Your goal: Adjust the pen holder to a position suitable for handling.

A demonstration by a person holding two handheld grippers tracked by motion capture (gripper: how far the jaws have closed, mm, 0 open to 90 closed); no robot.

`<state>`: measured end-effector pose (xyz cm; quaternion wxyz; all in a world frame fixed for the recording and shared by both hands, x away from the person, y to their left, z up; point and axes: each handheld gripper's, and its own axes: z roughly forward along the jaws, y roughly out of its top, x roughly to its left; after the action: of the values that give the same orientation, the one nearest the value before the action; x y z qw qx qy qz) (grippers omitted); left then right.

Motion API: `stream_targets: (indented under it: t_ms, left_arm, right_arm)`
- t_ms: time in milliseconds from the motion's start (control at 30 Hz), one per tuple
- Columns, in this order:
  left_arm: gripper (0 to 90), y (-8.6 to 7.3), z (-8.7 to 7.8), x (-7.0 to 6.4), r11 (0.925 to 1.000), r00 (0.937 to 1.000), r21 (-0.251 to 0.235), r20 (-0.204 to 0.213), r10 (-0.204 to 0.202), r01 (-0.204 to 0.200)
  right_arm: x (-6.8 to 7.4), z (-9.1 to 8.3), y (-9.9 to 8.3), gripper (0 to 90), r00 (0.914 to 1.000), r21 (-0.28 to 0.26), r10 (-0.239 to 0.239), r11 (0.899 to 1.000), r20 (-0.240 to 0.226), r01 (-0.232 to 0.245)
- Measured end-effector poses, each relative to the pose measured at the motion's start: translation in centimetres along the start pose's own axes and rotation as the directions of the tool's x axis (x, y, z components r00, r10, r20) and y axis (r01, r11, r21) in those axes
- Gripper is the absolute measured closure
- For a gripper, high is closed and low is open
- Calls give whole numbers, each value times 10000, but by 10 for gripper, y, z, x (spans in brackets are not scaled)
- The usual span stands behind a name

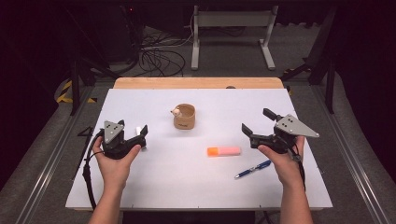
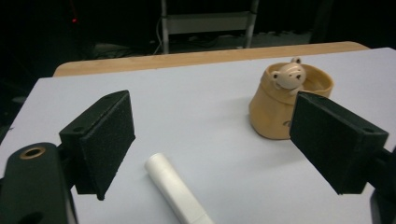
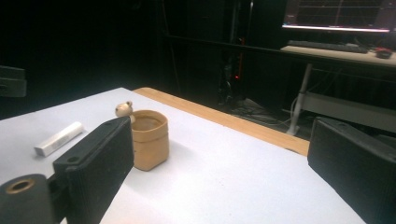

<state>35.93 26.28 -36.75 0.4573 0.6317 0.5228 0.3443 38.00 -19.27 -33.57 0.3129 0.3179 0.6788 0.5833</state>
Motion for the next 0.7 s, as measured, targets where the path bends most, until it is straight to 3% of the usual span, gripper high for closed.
stream_targets:
  t_ms: [200, 267, 300, 467, 533, 600, 633, 700]
  left_arm:
    - [149, -4, 8, -3, 9976, 9977, 401, -408, -545, 561]
    - [160, -4, 10, -3, 9971, 9966, 460, -586, -571, 598]
    - [163, -5, 14, -6, 9953, 9933, 594, -914, -703, 759]
    - [184, -8, 21, -12, 9933, 9887, 769, -1293, -757, 861]
    - [194, -8, 24, -14, 9913, 9854, 838, -1454, -883, 1011]
    - [200, -9, 28, -18, 9873, 9772, 902, -1796, -1130, 1308]
    - [206, -9, 28, -18, 9873, 9772, 902, -1796, -1130, 1308]
    - [223, -9, 30, -19, 9833, 9690, 926, -2070, -1350, 1568]
  right_arm:
    - [-2, -2, 1, 78, 9994, -36, 64, 10000, 345, -63]
    - [-2, -2, 1, 78, 9990, -39, 27, 10000, 452, -25]
    - [-2, -2, 1, 78, 9988, -34, 3, 10000, 499, -2]
    - [-2, -3, 1, 78, 9983, -37, 19, 10000, 586, -16]
    - [-2, -3, 1, 78, 9979, -28, 2, 10000, 640, 0]
    - [-2, -3, 1, 78, 9977, -21, 3, 10000, 679, -2]
    - [-2, -3, 1, 78, 9977, -21, 3, 10000, 679, -2]
    - [-3, -4, 1, 78, 9971, -8, -3, 10000, 756, 3]
